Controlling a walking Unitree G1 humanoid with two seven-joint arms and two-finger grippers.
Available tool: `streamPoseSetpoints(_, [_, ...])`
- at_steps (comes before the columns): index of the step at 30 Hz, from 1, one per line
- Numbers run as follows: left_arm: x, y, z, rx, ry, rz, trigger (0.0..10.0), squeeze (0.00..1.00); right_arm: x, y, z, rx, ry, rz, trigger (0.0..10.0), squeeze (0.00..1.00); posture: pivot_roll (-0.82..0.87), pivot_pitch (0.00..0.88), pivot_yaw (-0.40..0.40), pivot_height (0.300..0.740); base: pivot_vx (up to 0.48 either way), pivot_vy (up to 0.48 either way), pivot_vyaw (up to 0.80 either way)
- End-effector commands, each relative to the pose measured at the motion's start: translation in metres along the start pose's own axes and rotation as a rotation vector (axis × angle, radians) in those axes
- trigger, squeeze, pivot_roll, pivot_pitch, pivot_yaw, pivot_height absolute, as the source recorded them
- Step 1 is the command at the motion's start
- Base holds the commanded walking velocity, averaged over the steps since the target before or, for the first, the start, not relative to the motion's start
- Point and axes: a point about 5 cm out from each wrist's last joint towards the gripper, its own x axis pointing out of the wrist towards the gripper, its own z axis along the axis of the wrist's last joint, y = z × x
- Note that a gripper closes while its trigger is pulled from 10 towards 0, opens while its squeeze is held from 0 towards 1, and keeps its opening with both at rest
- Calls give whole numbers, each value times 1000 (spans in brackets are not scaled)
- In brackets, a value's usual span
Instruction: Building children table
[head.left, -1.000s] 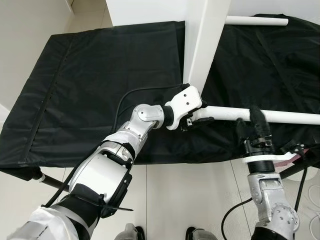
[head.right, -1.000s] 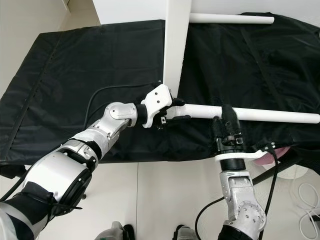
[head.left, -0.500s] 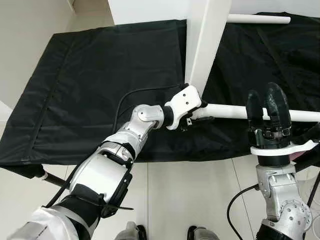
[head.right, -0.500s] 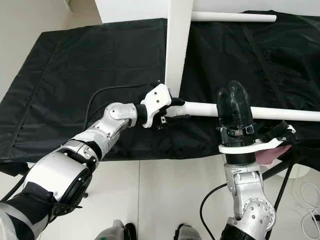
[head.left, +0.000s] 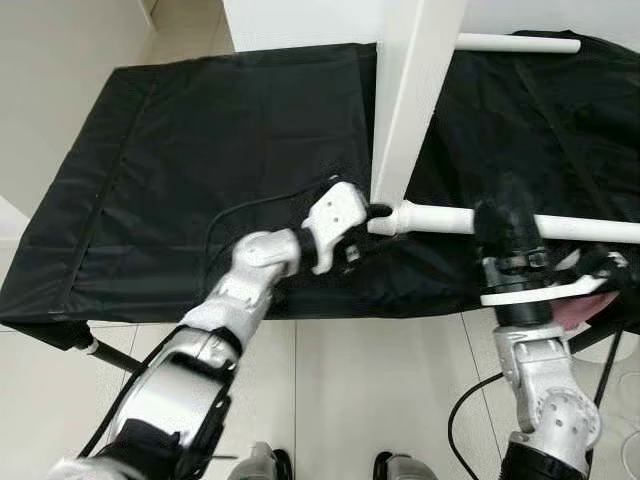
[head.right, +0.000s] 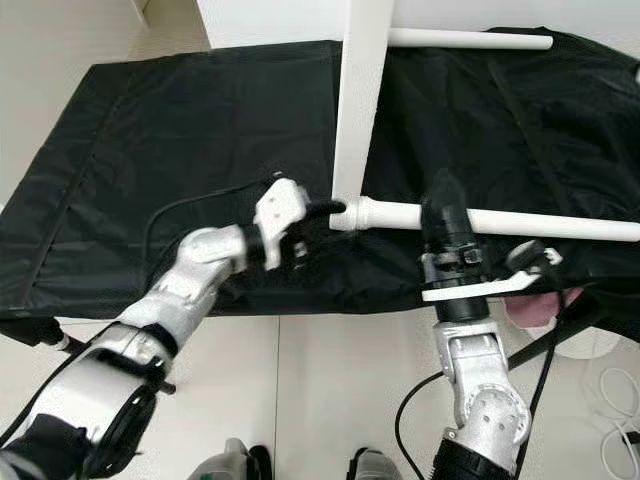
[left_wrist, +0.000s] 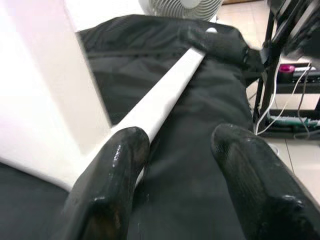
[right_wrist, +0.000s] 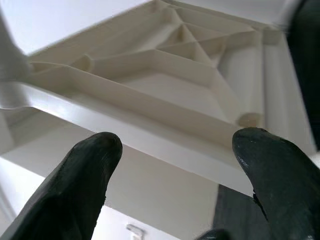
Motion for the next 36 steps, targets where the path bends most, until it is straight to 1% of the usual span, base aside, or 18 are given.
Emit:
streamPoseSetpoints(1, [-8,0,2,-5,-3,8,10000,0,-7,-11,-8,1,13,-79,10000,0,-10,84,74,740,0,0,0])
streamPoseSetpoints(4, [-20,5,5,-7,-4,93,10000,0,1,-18,-6,-55,22,-109,10000,0,0,76,62,740,0,0,0])
streamPoseSetpoints(8, [-23,7,6,-10,-4,127,10000,0,4,-19,-5,-69,25,-114,10000,0,1,75,60,740,0,0,0])
streamPoseSetpoints(10, [-30,13,9,-3,0,251,10000,0,12,-21,-5,-166,45,-131,10000,0,7,64,40,740,0,0,0])
streamPoseSetpoints(12, [-30,13,9,-3,0,251,10000,0,12,-21,-5,-166,45,-131,10000,0,7,64,40,740,0,0,0])
streamPoseSetpoints(14, [-36,16,7,2,27,359,10000,0,19,-21,-8,-278,77,-139,10000,0,7,60,34,740,0,0,0])
streamPoseSetpoints(15, [-36,16,7,2,27,359,10000,0,19,-21,-8,-278,77,-139,10000,0,7,60,34,740,0,0,0])
streamPoseSetpoints(17, [-40,16,6,-1,63,433,10000,0,27,-20,-11,-444,119,-141,10000,0,15,57,24,740,0,0,0])
streamPoseSetpoints(18, [-40,16,6,-1,63,433,10000,0,27,-20,-11,-444,119,-141,10000,0,15,57,24,740,0,0,0])
streamPoseSetpoints(20, [-43,15,8,-18,77,469,10000,0,33,-19,-15,-570,146,-131,10000,0,15,54,20,740,0,0,0])
streamPoseSetpoints(21, [-43,15,8,-18,77,469,10000,0,33,-19,-15,-570,146,-131,10000,0,15,54,20,740,0,0,0])
streamPoseSetpoints(22, [-44,15,9,-25,83,485,10000,0,36,-18,-18,-624,159,-123,10000,1000,18,51,12,740,0,0,0])
streamPoseSetpoints(26, [-49,12,13,-96,51,537,10000,0,44,-14,-28,-793,195,-91,10000,1000,21,46,-1,740,0,0,0])
streamPoseSetpoints(27, [-49,12,13,-96,51,537,10000,0,44,-14,-28,-793,195,-91,10000,1000,21,46,-1,740,0,0,0])
streamPoseSetpoints(28, [-50,11,14,-108,42,544,10000,220,45,-13,-30,-831,200,-85,10000,1000,22,45,-3,740,0,0,0])
streamPoseSetpoints(31, [-51,10,15,-111,39,546,10000,220,46,-13,-31,-851,202,-83,10000,1000,22,45,-3,740,0,0,0])
streamPoseSetpoints(32, [-55,8,15,-116,44,565,10000,1000,47,-12,-34,-907,211,-70,10000,0,24,42,-15,740,0,0,0])
streamPoseSetpoints(36, [-61,4,15,-121,63,598,10000,1000,50,-11,-39,-978,222,-63,10000,0,25,41,-19,740,0,0,0])
